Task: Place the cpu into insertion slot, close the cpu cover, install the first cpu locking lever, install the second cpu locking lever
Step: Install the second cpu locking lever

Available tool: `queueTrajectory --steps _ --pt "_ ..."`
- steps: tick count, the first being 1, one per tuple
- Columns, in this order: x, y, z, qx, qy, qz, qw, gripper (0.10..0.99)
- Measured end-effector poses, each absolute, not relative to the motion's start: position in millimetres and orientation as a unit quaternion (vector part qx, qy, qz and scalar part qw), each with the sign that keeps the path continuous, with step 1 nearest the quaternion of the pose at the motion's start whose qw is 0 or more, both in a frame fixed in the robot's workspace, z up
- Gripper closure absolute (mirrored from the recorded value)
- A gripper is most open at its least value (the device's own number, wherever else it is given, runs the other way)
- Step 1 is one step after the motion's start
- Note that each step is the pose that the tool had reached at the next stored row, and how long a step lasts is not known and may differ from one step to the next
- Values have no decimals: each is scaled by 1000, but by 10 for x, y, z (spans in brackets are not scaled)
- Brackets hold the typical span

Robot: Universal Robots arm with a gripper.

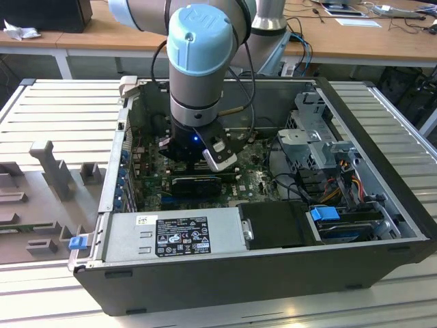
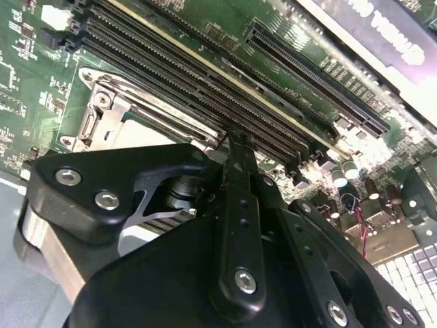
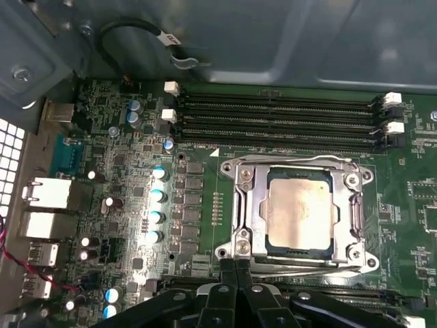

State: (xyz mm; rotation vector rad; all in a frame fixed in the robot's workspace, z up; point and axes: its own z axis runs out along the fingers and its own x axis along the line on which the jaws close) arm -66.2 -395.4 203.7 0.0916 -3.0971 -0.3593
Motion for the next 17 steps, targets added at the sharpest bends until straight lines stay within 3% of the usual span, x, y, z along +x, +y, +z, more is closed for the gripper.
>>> queueTrajectory --steps 8,17 --pt "-709 -3965 1957 30 -990 -141 10 980" --pt "-716 -3965 2039 30 -989 -142 10 980"
